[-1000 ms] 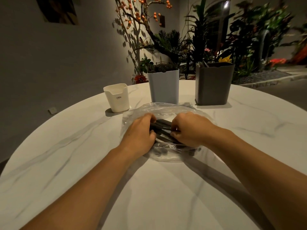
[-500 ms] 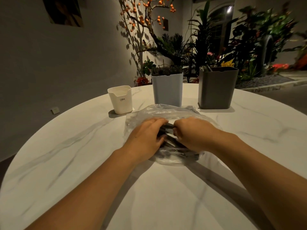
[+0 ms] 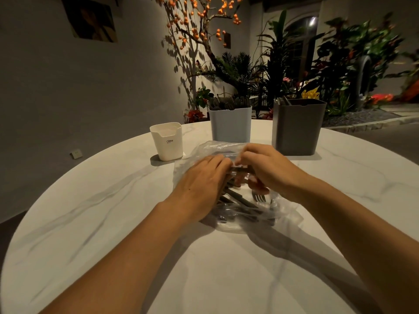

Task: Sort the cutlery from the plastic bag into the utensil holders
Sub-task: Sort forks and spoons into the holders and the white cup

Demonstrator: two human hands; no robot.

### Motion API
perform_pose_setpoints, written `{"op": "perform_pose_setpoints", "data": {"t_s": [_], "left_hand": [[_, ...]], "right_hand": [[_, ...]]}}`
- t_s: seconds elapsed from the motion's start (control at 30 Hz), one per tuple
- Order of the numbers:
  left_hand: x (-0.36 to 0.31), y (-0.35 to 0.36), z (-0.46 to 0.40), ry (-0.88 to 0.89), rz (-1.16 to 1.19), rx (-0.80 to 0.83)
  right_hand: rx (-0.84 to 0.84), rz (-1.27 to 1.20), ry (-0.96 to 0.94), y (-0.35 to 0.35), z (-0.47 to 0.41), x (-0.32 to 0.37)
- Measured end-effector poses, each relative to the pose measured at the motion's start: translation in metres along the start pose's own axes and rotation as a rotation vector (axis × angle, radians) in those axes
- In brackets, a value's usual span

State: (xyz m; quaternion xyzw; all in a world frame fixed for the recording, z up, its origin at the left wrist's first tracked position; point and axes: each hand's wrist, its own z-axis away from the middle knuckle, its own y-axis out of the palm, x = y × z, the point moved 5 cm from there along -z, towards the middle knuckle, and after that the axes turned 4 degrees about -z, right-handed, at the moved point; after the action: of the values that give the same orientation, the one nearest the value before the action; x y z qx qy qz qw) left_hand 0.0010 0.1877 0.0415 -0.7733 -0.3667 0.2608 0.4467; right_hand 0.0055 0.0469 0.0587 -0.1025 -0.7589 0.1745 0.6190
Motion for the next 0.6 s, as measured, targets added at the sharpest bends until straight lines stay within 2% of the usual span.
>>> {"op": "perform_pose_setpoints", "data": {"t_s": [0.2,0.27,0.37,0.47,0.6], "left_hand": [[0.004,0.003,-0.003,0.059,-0.015,-0.165],[0.005,0.003,-0.003,0.030,0.071,-0.207],[0.007,0.002,-0.005,-0.034,0.317,-0.225],[0.006,-0.005,-0.007,-0.104,0.539,-0.281],[0.004,-0.010,-0.008,-0.231,0.777,-0.264]], "right_hand": [[0.202,-0.470,0.186,-0.006,0.002,-0.006],[0.285,-0.624,0.205,-0.010,0.004,-0.006],[0.358,-0.692,0.180,-0.010,0.004,-0.005],[0.316,-0.690,0.132,-0.010,0.002,-0.006],[0.149,-0.589,0.016,-0.011,-0.002,-0.006]]}}
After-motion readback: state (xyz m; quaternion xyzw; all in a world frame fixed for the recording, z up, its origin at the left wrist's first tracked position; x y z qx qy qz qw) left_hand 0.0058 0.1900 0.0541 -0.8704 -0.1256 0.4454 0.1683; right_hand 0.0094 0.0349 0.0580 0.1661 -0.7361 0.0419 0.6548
